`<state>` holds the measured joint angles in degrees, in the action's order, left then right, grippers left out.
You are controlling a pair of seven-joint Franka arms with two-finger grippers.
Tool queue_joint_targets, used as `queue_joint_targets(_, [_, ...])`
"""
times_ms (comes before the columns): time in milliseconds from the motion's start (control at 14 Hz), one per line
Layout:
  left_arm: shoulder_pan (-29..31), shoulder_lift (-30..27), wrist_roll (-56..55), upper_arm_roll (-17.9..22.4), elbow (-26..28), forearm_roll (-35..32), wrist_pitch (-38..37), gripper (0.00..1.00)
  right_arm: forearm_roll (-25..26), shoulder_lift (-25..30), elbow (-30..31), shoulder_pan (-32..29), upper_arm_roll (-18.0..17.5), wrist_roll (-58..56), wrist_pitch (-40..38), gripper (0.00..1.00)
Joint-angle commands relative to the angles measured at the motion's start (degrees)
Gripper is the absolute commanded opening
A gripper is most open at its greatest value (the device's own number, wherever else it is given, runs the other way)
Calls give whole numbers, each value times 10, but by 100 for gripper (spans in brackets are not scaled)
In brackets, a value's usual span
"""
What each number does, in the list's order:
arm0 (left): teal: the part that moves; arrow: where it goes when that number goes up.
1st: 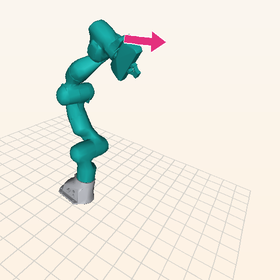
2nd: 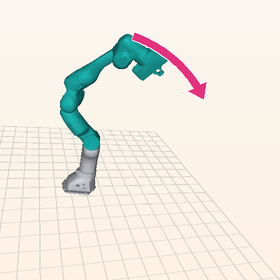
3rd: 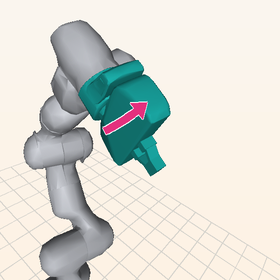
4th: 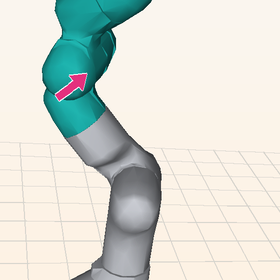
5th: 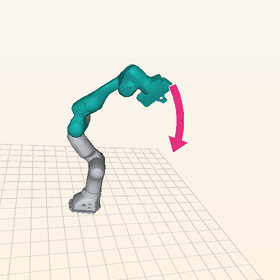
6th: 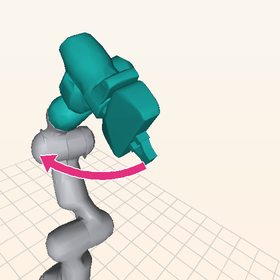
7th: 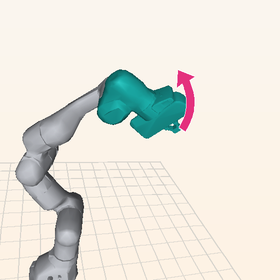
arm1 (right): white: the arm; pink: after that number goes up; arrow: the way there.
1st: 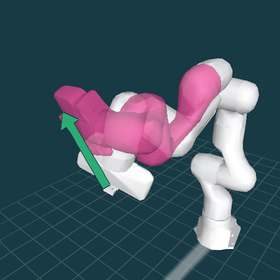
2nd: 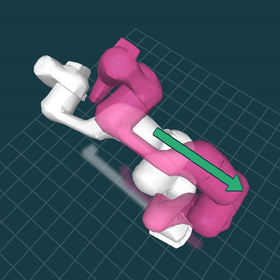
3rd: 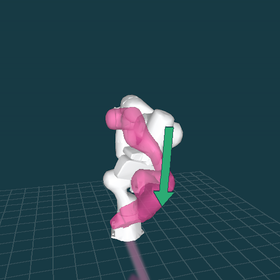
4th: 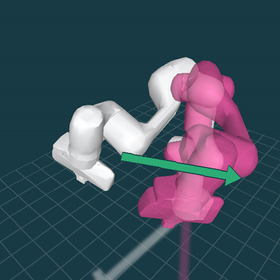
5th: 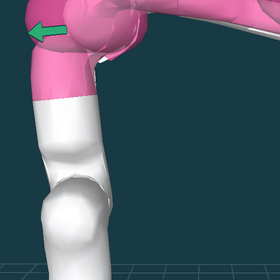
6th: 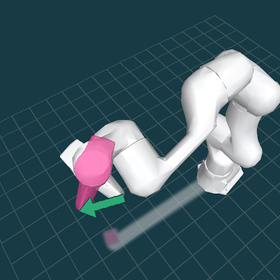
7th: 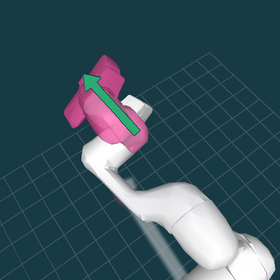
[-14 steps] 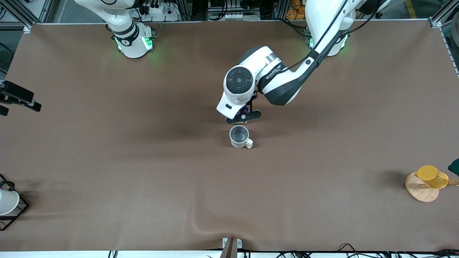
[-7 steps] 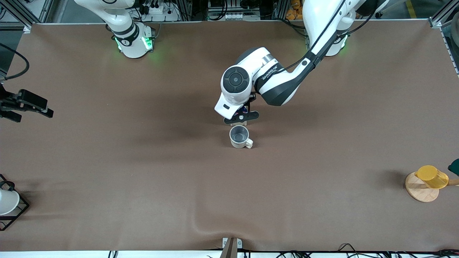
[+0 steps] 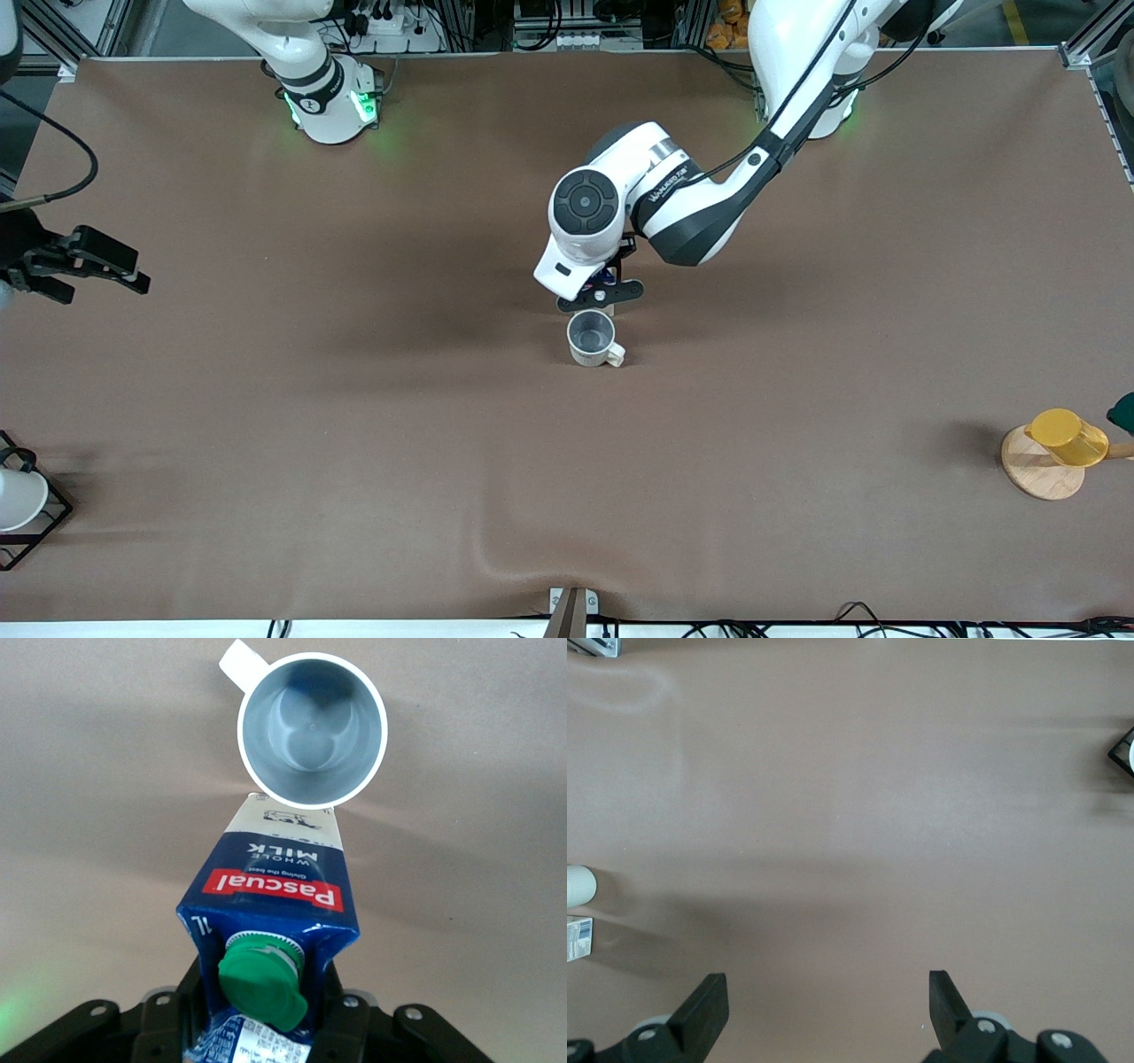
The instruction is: Place milk next to cup
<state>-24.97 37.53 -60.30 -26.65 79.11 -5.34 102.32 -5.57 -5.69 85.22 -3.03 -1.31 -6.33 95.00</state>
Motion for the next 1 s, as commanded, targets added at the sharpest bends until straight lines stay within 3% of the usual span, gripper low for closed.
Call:
queue_joint_targets(0, [-10, 13, -13, 2, -17, -14, 10, 80, 9, 56, 86, 3, -2, -4, 44, 100])
queue_joint_targets(71, [-10, 14, -15, 2, -18, -14, 12, 100, 9, 56, 86, 3, -2, -4, 43, 100])
queue_joint_targets(286, [-3, -3, -11, 2, -19, -14, 12, 100, 9, 53, 73, 4, -2, -4, 40, 100])
queue_joint_targets(500, [25, -58, -11, 5, -19, -13, 4, 100, 13, 50, 57, 4, -2, 7, 24, 100])
queue_joint_targets(714, [53, -125, -9, 5, -19, -14, -38, 100, 58, 47, 33, 44, -2, 80, -4, 100])
queue_joint_targets(929, [146, -202, 71, 7, -17, -7, -62, 100, 68, 38, 16, 50, 1, 89, -17, 100])
